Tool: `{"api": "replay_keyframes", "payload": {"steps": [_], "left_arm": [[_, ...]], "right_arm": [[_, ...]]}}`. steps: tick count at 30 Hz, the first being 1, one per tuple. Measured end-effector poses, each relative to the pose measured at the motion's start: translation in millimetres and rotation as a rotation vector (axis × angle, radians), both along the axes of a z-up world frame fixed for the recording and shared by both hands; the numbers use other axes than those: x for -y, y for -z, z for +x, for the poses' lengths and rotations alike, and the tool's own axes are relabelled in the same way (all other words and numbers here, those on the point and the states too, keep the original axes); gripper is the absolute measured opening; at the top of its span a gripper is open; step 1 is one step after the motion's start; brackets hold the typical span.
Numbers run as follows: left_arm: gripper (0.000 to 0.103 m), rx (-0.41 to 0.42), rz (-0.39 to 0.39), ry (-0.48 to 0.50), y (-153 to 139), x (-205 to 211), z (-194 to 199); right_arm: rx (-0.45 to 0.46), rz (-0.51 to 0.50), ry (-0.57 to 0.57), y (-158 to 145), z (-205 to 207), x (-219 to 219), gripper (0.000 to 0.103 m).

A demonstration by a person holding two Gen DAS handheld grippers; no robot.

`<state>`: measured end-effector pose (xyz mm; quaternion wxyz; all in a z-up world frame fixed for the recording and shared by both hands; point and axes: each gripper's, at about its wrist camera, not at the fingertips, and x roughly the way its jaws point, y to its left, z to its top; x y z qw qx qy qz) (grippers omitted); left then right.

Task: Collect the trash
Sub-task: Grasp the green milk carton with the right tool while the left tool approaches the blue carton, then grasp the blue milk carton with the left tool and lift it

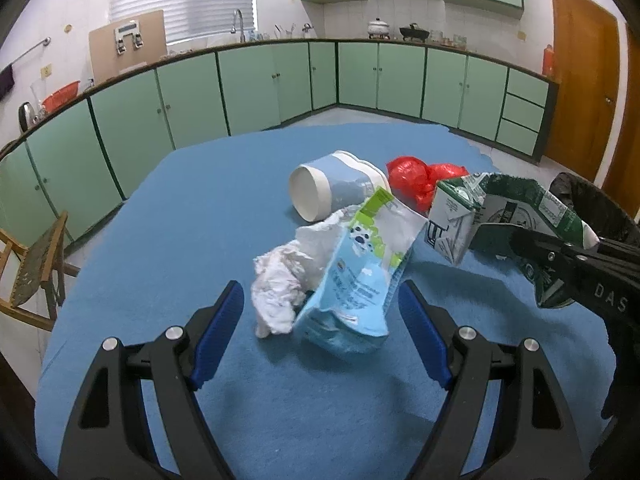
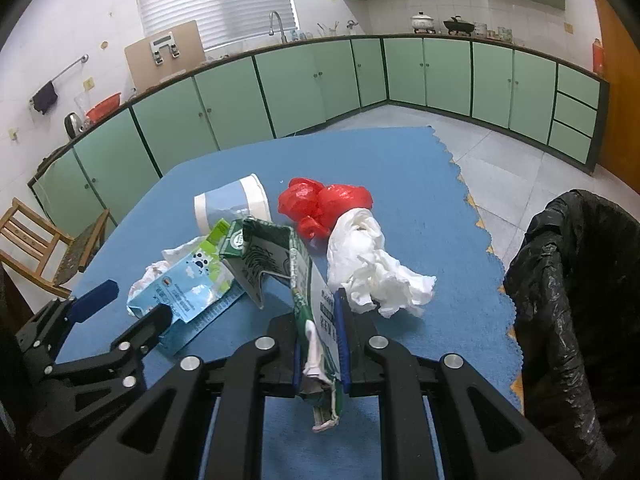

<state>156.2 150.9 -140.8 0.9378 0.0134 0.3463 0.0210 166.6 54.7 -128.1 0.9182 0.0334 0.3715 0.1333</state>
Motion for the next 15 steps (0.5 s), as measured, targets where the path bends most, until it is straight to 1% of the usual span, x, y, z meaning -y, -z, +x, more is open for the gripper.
{"api": "replay_keyframes", "payload": {"steps": [1,2,3,4,7,12,15], "left_arm": [[0.070,-0.011,-0.002,0.004,2,2,2],[0.059,-0.021,-0.005,0.008,3,5,4],[0.053,-0.039,-0.012,0.012,5,6,6],[0.044,-0.047,-0.021,0.013,6,7,7],[0.044,-0.035,-0.039,-0.002,3,7,3],[0.043,-0.007,-0.046,-0.030,-2,14,-13],[0.043,-0.023,-0.049,-0.022,0,22,-18]], "right_arm": [[-0.001,-0.001,-0.001,-1,1,0,0.014],[-0.004,-0.001,-0.001,-1,2,1,0.014],[-0.006,-0.001,-0.001,0,2,2,0.014],[-0.008,-0.002,-0.001,0,2,2,0.014],[-0.011,-0.002,0.001,1,2,4,0.014],[-0.007,-0.005,0.007,0,1,7,0.014],[-0.006,-0.010,0.007,1,1,8,0.014]]}}
